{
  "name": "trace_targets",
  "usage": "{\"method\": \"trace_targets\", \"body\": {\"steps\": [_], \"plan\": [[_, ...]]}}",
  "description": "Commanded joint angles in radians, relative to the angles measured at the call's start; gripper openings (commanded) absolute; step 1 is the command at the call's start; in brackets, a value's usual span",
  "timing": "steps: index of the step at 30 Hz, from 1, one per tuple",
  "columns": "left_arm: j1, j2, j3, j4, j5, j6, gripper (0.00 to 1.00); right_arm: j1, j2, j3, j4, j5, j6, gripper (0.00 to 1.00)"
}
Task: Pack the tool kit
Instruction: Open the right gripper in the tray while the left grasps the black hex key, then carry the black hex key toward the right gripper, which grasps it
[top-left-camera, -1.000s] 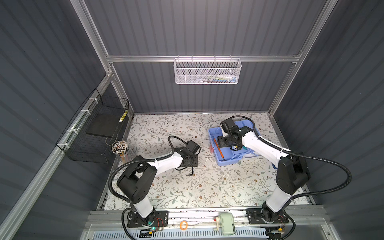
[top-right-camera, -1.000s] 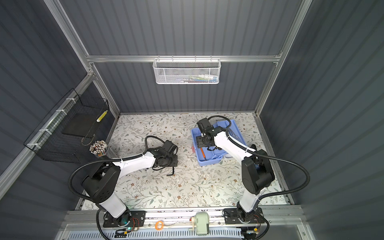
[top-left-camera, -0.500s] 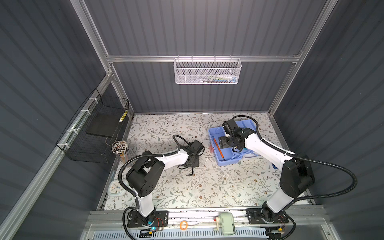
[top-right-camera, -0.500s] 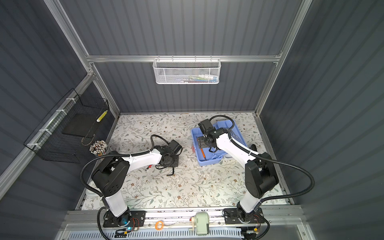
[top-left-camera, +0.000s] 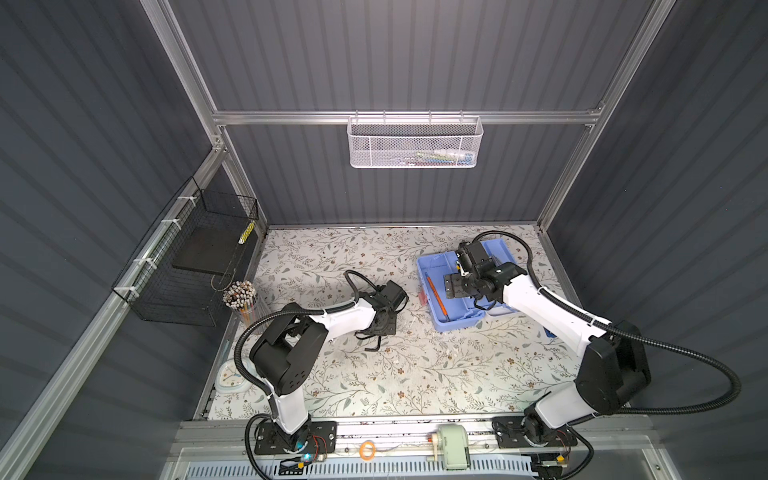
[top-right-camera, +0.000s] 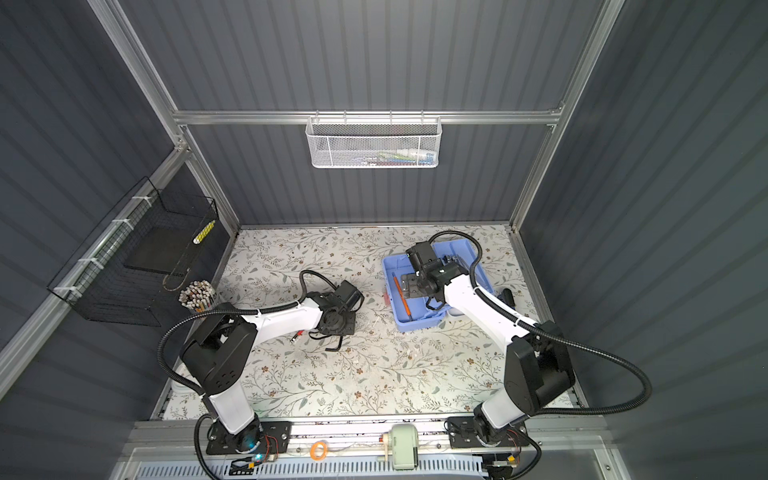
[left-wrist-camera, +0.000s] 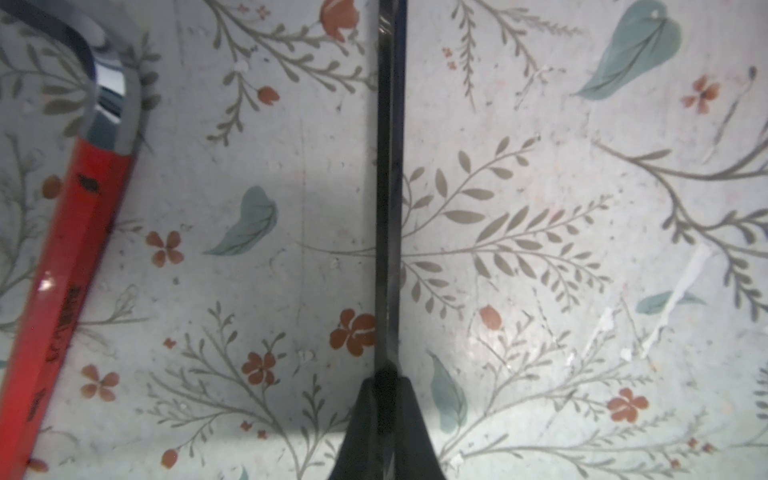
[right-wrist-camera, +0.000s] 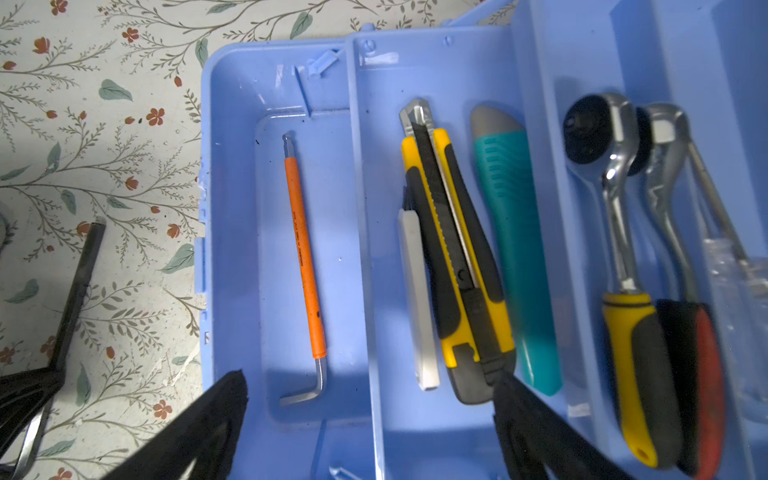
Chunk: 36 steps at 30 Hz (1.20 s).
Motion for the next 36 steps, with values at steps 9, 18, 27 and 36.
{"method": "trace_targets", "body": {"steps": [9, 18, 27, 36], "plan": [[-0.006, -0.211, -0.051, 0.157, 0.077, -0.008, 0.0, 0.005, -0.044, -0.106, 0.183, -0.303, 0.109, 0.75], [-0.008, -0.253, -0.071, 0.331, 0.232, -0.018, 0.0, 0.024, -0.013, -0.141, 0.391, -0.509, 0.25, 0.64], [-0.025, -0.267, -0.094, 0.451, 0.323, 0.003, 0.0, 0.042, 0.049, -0.13, 0.489, -0.596, 0.327, 0.53], [-0.033, -0.299, -0.129, 0.533, 0.362, 0.007, 0.01, 0.058, 0.099, -0.102, 0.518, -0.615, 0.355, 0.4]]}}
